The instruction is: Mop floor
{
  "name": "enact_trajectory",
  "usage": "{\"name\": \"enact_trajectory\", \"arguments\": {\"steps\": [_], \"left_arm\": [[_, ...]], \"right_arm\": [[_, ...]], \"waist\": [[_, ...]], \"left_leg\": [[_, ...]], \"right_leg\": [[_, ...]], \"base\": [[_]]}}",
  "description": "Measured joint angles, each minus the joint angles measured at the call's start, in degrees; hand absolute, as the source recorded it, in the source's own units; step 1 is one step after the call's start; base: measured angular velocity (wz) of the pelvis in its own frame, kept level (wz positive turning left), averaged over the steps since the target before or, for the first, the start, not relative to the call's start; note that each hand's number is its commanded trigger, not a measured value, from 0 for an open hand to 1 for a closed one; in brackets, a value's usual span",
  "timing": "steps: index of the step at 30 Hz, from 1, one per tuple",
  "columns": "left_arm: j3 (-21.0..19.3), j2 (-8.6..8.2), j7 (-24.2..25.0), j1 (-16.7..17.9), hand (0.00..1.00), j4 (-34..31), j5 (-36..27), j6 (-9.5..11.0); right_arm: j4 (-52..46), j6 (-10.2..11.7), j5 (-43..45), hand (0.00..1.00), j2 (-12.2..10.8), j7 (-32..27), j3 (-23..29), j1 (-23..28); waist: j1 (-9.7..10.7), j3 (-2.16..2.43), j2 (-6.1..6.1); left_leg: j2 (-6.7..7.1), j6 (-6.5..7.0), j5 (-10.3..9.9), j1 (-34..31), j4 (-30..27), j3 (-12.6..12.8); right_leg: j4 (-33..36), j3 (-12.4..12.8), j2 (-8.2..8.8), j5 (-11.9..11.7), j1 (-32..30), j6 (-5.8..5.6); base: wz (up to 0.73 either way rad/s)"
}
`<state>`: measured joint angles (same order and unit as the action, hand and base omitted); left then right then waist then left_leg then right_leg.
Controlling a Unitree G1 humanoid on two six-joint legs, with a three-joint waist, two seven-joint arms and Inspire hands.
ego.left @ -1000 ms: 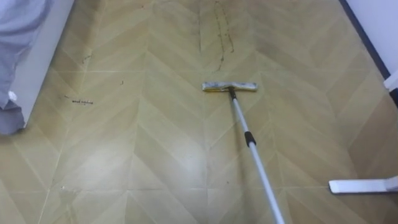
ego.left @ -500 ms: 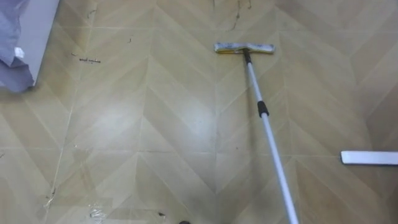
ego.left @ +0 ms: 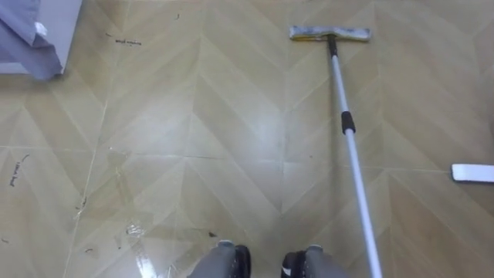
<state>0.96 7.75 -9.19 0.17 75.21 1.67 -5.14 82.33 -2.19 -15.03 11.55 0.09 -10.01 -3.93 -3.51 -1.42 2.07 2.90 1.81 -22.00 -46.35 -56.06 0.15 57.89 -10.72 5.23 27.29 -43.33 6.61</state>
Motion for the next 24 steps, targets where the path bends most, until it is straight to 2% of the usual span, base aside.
{"name": "enact_trajectory", "arguments": {"steps": [1,2,3,4,5,6,7,8,9,10,11,12,13,14,15,16,17,18,19,20,21,22,23,24], "left_arm": [[0.18,0.19,0.09,0.01,0.0,-0.12,-0.21,-0.16],[1.25,1.0,0.18,0.08,0.0,-0.56,-1.32,-0.56],[2.63,2.15,0.12,0.25,0.0,-0.85,-2.92,-0.86],[3.72,2.8,-0.13,0.92,0.0,-1.05,-5.02,-0.88],[4.12,3.03,-0.23,1.4,0.0,-1.34,-6.2,-0.85],[5.09,3.5,-0.18,2.19,0.0,-1.74,-8.63,-0.83],[5.96,4.19,-0.09,2.49,0.0,-1.45,-9.65,-0.92],[6.25,4.6,-0.02,2.58,0.0,-1.52,-9.67,-0.88],[6.27,5.56,0.28,3.1,0.0,-2.03,-9.47,-0.72],[6.22,5.92,1.09,3.54,0.0,-2.23,-8.6,-0.57],[6.19,5.92,1.53,3.51,0.0,-2.36,-8.14,-0.65],[6.11,5.95,2.74,3.67,0.0,-2.45,-7.08,-0.6],[6.16,5.94,3.9,3.66,0.0,-2.07,-6.6,-0.63],[6.18,5.94,4.5,3.72,0.0,-1.83,-6.56,-0.8],[6.2,5.89,5.98,3.77,0.0,-1.02,-6.52,-1.06],[6.0,5.87,7.32,3.67,0.0,-0.31,-6.54,-1.31],[5.98,5.89,7.86,3.3,0.0,-0.26,-6.51,-1.57],[5.96,5.61,8.55,2.52,0.0,-0.19,-6.46,-1.86],[5.75,4.82,8.82,1.3,0.0,0.23,-6.45,-1.96],[5.46,4.37,8.77,0.62,0.0,0.27,-6.35,-2.0],[4.85,3.62,8.64,-0.29,0.0,0.06,-5.88,-1.88],[4.59,3.51,8.35,-0.66,0.0,-1.04,-5.69,-1.76],[4.39,3.51,8.01,-0.66,0.0,-1.88,-5.69,-1.5],[4.44,3.42,7.06,-0.67,0.0,-3.0,-5.74,-0.7]], "right_arm": [[0.48,-0.43,-0.47,1.0,0.11,0.32,-0.01,-0.6],[1.21,-1.53,-0.51,1.0,0.53,1.35,0.1,-2.08],[2.37,-2.65,-0.56,1.0,1.39,2.69,0.17,-4.9],[3.36,-3.59,-0.97,1.0,2.99,4.21,0.15,-7.64],[3.81,-3.79,-0.92,1.0,4.1,5.06,0.13,-8.99],[3.98,-4.42,-0.11,1.0,6.49,6.91,-0.07,-11.59],[3.37,-4.84,0.46,1.0,8.51,8.52,-0.2,-13.89],[3.08,-4.92,0.45,1.0,9.13,9.08,-0.35,-14.78],[3.08,-4.93,0.16,1.0,9.56,9.79,-0.56,-16.55],[3.32,-4.95,-0.39,1.0,9.68,10.34,-0.57,-17.28],[3.31,-4.92,-0.91,1.0,9.8,10.53,-0.74,-17.18],[3.18,-4.97,-2.54,1.0,9.93,10.78,-1.24,-16.2],[3.05,-4.92,-3.87,1.0,10.0,11.03,-1.27,-14.27],[2.88,-4.9,-4.56,1.0,10.02,11.23,-1.28,-13.45],[2.81,-4.93,-5.92,1.0,10.19,11.74,-1.43,-10.22],[3.42,-5.09,-7.14,1.0,10.38,12.59,-1.46,-7.44],[3.61,-5.17,-7.25,1.0,10.38,12.82,-1.44,-6.14],[4.4,-5.31,-7.16,1.0,10.35,13.16,-1.35,-3.43],[5.4,-5.32,-7.22,1.0,10.72,13.12,-1.34,-2.22],[5.79,-5.33,-7.29,1.0,10.88,13.08,-1.39,-1.75],[5.88,-5.36,-7.43,1.0,10.45,12.69,-1.6,-0.24],[5.25,-5.4,-7.39,1.0,9.86,11.93,-1.65,1.14],[4.63,-5.4,-7.62,1.0,9.25,11.41,-1.66,1.78],[3.46,-5.4,-8.31,1.0,7.95,10.62,-1.66,3.2]], "waist": [[-0.4,0.03,-0.04],[-1.2,0.38,-0.62],[-1.93,0.36,-1.27],[-3.32,0.37,-1.6],[-3.96,0.28,-1.99],[-5.41,0.25,-3.0],[-6.49,-0.02,-3.58],[-7.0,0.09,-3.47],[-7.81,-0.73,-5.11],[-7.66,-1.21,-5.67],[-7.47,-1.0,-5.7],[-6.96,-0.45,-5.41],[-6.39,-0.07,-4.56],[-6.1,0.16,-4.26],[-5.83,0.71,-3.54],[-5.43,1.26,-2.7],[-4.63,1.15,-2.48],[-3.52,1.58,-2.01],[-2.5,1.47,-1.5],[-2.36,1.17,-1.07],[-1.61,0.99,0.09],[-0.5,1.21,0.87],[0.12,1.17,1.33],[1.15,1.03,2.03]], "left_leg": [[0.0,-0.35,-0.18,-0.44,-1.55,-0.34],[-0.09,-1.65,0.39,-2.25,-5.78,-0.23],[-0.26,-5.02,4.63,-6.14,-12.88,-0.36],[-0.69,-5.76,12.0,-10.17,-20.55,-0.41],[-0.9,-5.9,16.27,-12.34,-24.12,-0.38],[-1.26,-6.89,22.02,-16.66,-33.58,0.12],[-1.3,-6.61,21.78,-21.09,-42.46,0.45],[-1.56,-5.78,20.96,-22.96,-45.31,1.1],[-2.58,-3.99,18.91,-25.21,-47.01,2.63],[-3.09,-3.92,16.73,-25.44,-43.36,2.96],[-3.06,-3.89,15.95,-24.89,-39.26,2.94],[-3.02,-3.73,14.71,-22.12,-27.85,3.07],[-2.94,-3.35,13.86,-17.7,-14.71,3.26],[-2.74,-2.96,13.53,-15.25,-9.02,3.3],[-2.17,-2.35,13.16,-9.84,0.92,3.07],[-1.88,-1.95,12.96,-5.18,7.27,3.23],[-1.18,0.47,12.43,-4.55,8.1,4.05],[-0.14,2.99,10.51,-3.05,8.26,6.29],[1.07,4.49,7.73,-2.58,7.1,7.25],[1.5,5.02,6.35,-2.45,5.99,7.37],[2.42,5.89,3.62,-2.18,3.53,6.97],[2.89,6.31,1.33,-1.93,1.84,6.72],[2.91,6.64,0.46,-1.76,1.3,6.55],[2.96,7.48,-0.6,-1.07,1.06,6.5]], "right_leg": [[1.08,-0.08,-0.1,0.64,-0.1,0.3],[3.31,0.13,-0.26,2.2,-0.94,0.18],[5.64,0.48,-0.66,3.28,-1.69,0.48],[7.7,0.88,-1.2,3.94,-1.77,1.34],[8.6,1.24,-1.39,4.14,-1.64,1.7],[10.46,1.91,-1.17,4.59,-1.7,2.32],[11.45,2.86,-1.14,4.79,-1.67,2.56],[11.51,3.31,-1.1,4.85,-1.58,2.45],[11.36,4.97,-1.03,5.25,-1.48,1.64],[10.51,6.09,-1.03,5.71,-0.96,0.74],[9.91,6.28,-0.93,5.94,-0.75,0.27],[8.49,6.57,-1.0,6.5,-0.25,-0.89],[6.74,6.58,-1.33,6.55,0.77,-2.28],[5.99,6.6,-1.32,6.55,1.34,-2.48],[4.28,6.8,-1.45,6.7,2.99,-3.37],[2.98,7.6,-1.53,7.1,4.82,-4.26],[2.46,8.22,-1.07,7.34,5.93,-4.72],[2.28,10.83,-0.51,7.26,7.52,-4.92],[6.5,12.9,-0.23,5.93,6.29,-5.99],[10.53,14.01,-0.4,3.15,4.34,-7.13],[18.55,15.03,-0.55,-3.46,0.75,-7.7],[22.68,15.67,-1.01,-5.75,-2.89,-8.24],[23.28,15.93,-1.11,-5.59,-4.58,-8.36],[21.67,15.65,-1.47,-4.97,-7.47,-9.19]], "base": [[0.05],[0.05],[-0.14],[-0.32],[-0.6],[-0.6],[-0.5],[-0.29],[-0.1],[0.0],[0.29],[0.46],[0.5],[0.49],[0.42],[0.48],[0.55],[0.6],[0.43],[0.18],[0.0],[0.05],[0.09],[0.08]]}}
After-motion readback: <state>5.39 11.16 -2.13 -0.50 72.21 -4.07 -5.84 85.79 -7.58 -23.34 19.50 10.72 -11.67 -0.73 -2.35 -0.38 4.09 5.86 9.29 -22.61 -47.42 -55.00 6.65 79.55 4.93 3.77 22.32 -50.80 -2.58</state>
